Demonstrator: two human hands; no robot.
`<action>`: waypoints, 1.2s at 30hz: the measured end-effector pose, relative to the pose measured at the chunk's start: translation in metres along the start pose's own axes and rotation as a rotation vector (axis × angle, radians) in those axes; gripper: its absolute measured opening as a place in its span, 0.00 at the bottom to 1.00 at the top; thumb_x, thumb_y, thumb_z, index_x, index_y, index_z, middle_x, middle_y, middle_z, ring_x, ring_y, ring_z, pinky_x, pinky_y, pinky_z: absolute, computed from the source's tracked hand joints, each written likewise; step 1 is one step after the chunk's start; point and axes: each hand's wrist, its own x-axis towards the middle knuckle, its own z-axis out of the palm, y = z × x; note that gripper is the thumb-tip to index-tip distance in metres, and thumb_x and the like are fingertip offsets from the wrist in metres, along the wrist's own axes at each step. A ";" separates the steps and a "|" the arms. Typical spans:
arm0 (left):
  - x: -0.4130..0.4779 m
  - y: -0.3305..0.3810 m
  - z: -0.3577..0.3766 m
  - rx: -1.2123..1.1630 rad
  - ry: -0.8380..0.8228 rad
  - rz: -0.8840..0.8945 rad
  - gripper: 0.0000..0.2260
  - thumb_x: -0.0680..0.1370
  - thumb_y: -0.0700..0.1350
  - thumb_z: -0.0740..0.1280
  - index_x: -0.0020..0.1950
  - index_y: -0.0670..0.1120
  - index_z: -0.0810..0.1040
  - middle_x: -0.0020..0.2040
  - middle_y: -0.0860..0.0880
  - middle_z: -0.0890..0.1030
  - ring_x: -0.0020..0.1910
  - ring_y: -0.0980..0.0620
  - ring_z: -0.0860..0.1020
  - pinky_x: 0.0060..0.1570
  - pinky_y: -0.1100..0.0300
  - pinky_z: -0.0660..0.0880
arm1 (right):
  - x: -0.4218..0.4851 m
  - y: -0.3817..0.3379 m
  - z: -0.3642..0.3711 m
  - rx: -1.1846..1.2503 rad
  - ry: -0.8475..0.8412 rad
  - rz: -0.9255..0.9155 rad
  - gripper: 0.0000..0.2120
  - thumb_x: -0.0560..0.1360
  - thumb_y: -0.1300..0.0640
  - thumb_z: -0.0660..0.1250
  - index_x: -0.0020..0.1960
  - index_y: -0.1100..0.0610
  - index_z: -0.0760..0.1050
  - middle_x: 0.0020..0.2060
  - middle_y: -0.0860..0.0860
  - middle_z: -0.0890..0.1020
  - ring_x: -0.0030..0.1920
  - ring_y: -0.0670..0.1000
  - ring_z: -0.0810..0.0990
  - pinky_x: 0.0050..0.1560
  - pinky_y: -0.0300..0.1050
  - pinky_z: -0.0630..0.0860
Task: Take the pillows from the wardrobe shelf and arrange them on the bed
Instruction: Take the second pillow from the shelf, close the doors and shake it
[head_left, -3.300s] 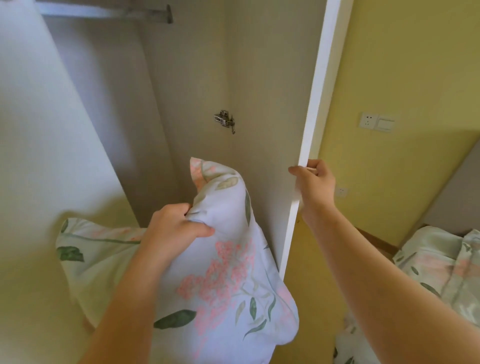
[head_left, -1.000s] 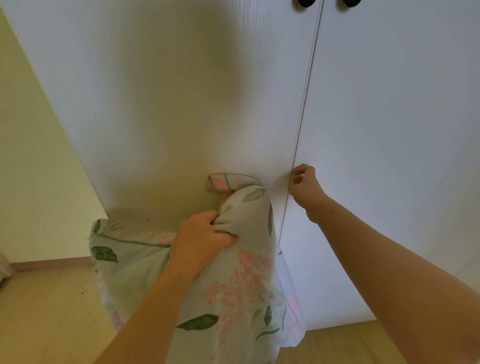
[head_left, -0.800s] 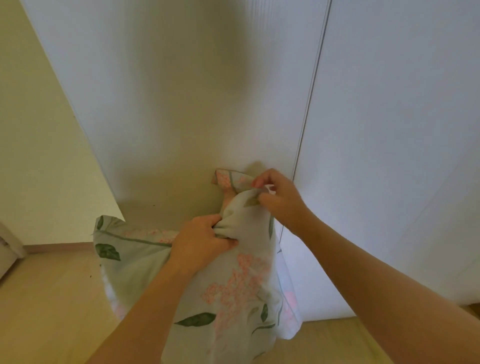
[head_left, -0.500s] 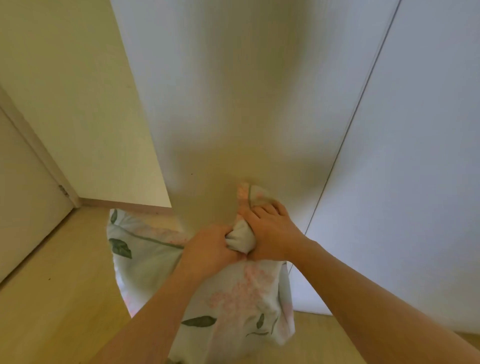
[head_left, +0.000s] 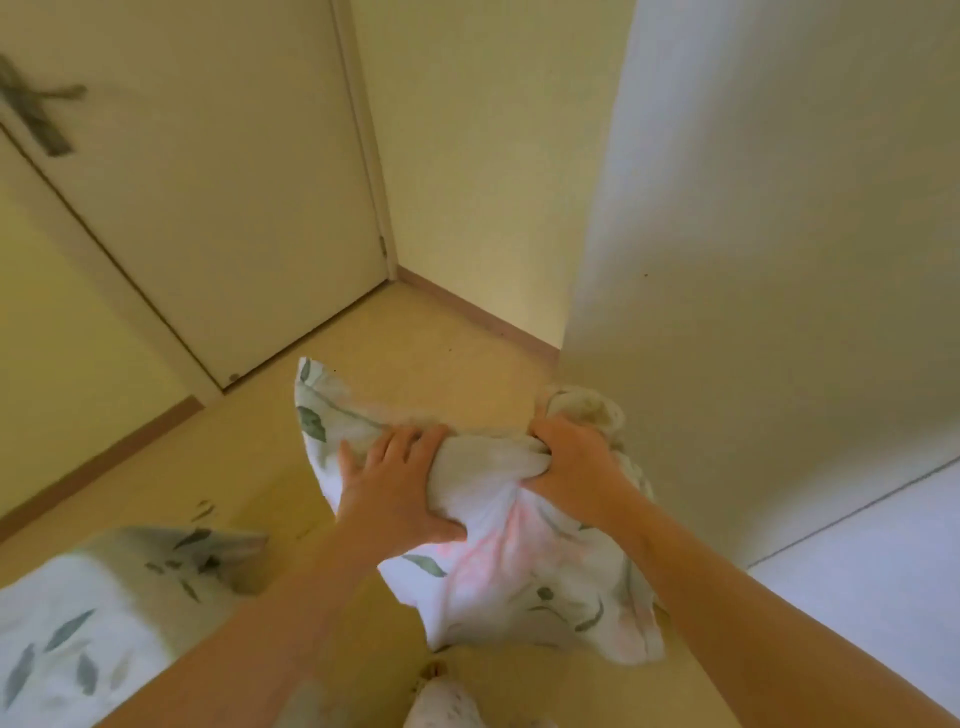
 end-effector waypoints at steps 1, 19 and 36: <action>-0.003 -0.014 0.004 0.016 -0.020 -0.042 0.46 0.61 0.66 0.69 0.73 0.59 0.51 0.69 0.53 0.66 0.69 0.48 0.64 0.67 0.42 0.56 | 0.006 -0.009 0.009 0.022 -0.018 -0.041 0.14 0.71 0.61 0.67 0.32 0.56 0.65 0.29 0.51 0.71 0.34 0.49 0.71 0.30 0.38 0.63; 0.082 -0.231 -0.041 -0.456 -0.007 -0.296 0.11 0.70 0.52 0.69 0.32 0.52 0.69 0.30 0.55 0.71 0.34 0.51 0.73 0.32 0.60 0.68 | 0.215 -0.154 0.137 -0.500 -0.234 -0.282 0.33 0.67 0.42 0.68 0.69 0.48 0.63 0.62 0.49 0.74 0.65 0.55 0.69 0.67 0.56 0.58; 0.153 -0.495 -0.077 -0.459 0.251 -0.744 0.11 0.69 0.53 0.68 0.50 0.52 0.78 0.46 0.52 0.83 0.45 0.49 0.80 0.39 0.57 0.77 | 0.466 -0.342 0.280 -0.267 -0.489 -0.614 0.05 0.73 0.56 0.62 0.41 0.54 0.66 0.31 0.48 0.74 0.34 0.54 0.74 0.27 0.43 0.63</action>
